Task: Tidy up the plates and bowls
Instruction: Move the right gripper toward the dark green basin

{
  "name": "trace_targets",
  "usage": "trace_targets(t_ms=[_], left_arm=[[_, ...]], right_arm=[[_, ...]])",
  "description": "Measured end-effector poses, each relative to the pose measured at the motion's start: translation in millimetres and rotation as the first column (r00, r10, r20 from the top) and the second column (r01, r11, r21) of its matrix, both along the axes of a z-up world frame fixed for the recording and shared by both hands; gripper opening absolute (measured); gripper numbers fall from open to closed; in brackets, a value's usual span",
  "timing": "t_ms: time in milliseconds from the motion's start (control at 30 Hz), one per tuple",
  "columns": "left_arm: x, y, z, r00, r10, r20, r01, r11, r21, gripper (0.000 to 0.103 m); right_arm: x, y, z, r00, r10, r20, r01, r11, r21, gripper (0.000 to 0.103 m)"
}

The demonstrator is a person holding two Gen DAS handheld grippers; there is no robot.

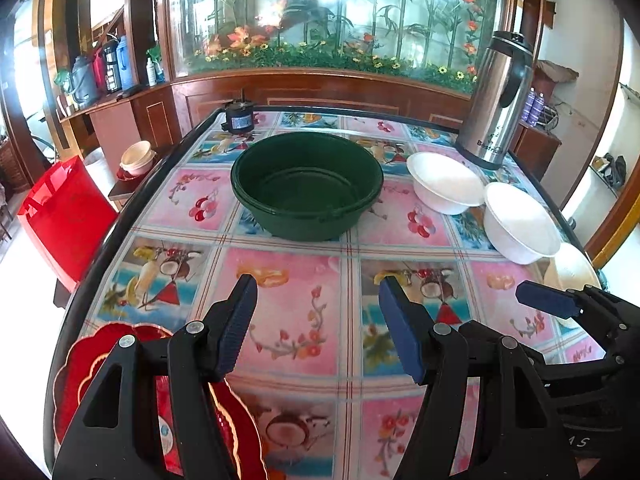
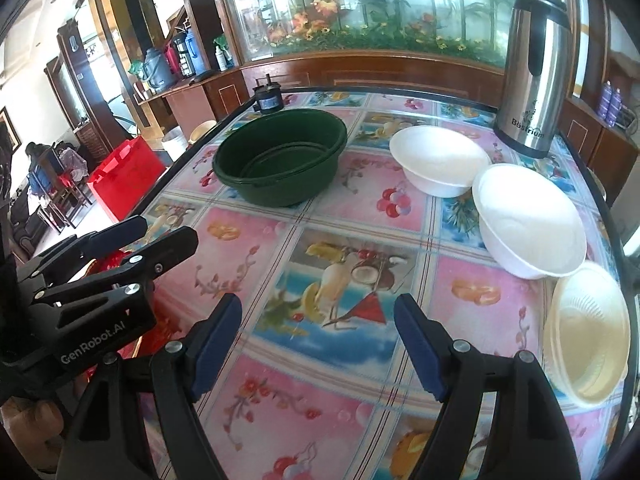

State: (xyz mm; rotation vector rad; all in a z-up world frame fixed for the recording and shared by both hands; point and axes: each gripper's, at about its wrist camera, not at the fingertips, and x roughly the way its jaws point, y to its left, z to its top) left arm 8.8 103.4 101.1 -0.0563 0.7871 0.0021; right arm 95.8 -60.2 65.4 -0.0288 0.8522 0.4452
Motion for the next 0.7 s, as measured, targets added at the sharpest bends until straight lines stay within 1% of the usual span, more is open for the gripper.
trace_targets(t_ms=[267,700], left_arm=[[28,7,-3,0.999,0.026,-0.035,-0.027,1.0,-0.009,0.064],[53,15,-2,0.997,0.033,-0.062,-0.034,0.999,-0.012,0.064]], right_arm=[[25,7,2,1.0,0.012,-0.009,-0.012,1.0,-0.006,0.079],[49,14,8,1.0,0.017,-0.01,-0.017,1.0,-0.001,0.079]])
